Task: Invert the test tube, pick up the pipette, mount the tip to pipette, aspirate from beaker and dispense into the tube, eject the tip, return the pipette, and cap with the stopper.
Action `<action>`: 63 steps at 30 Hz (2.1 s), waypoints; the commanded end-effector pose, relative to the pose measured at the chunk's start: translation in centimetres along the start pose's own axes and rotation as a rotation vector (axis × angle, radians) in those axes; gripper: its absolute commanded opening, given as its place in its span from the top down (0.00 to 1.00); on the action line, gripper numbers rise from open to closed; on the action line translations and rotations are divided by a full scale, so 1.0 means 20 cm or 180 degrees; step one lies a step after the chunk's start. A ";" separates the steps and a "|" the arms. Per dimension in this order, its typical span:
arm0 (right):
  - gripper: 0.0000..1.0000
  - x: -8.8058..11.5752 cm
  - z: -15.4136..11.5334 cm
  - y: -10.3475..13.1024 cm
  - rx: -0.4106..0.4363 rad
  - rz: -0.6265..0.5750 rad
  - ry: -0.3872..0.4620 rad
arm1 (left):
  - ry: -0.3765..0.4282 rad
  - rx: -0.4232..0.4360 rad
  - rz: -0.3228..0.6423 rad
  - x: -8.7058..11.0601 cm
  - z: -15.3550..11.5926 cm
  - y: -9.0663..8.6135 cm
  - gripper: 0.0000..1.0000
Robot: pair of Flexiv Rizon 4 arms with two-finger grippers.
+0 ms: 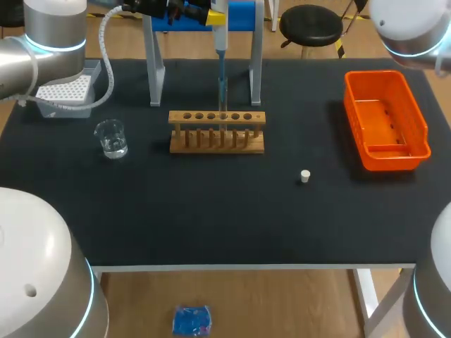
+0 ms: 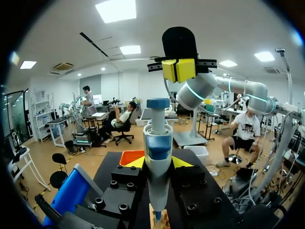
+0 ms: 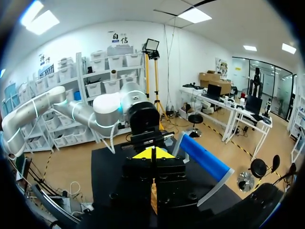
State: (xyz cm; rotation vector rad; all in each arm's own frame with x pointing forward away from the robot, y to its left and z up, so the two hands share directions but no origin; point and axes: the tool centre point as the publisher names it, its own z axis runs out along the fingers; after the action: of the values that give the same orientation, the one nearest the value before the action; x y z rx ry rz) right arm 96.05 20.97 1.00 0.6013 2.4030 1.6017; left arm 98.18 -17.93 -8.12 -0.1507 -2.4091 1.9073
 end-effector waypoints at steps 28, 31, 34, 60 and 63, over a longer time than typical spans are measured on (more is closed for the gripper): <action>1.00 -0.04 0.16 -0.01 0.0158 0.0069 -0.0034 | -0.0014 -0.0003 -0.0001 0.01 0.00 0.00 1.00; 1.00 -0.05 0.16 -0.01 0.0154 0.0074 -0.0032 | -0.0014 -0.0003 -0.0001 0.01 0.00 0.00 1.00; 1.00 -0.05 0.17 0.00 0.0155 0.0071 -0.0028 | -0.0014 -0.0003 -0.0001 0.01 0.00 0.00 1.00; 1.00 -0.06 0.19 -0.05 0.0221 0.0076 -0.0010 | -0.0014 -0.0003 -0.0001 0.01 0.00 0.00 1.00; 1.00 -0.05 0.19 -0.06 0.0235 0.0073 -0.0005 | -0.0014 -0.0003 -0.0001 0.01 0.00 0.00 1.00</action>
State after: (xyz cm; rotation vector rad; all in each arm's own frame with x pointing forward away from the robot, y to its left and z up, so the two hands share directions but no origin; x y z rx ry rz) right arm 98.14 23.28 -1.35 0.6438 2.4667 1.5321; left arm 98.14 -17.91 -8.40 -0.1504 -2.4101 1.9051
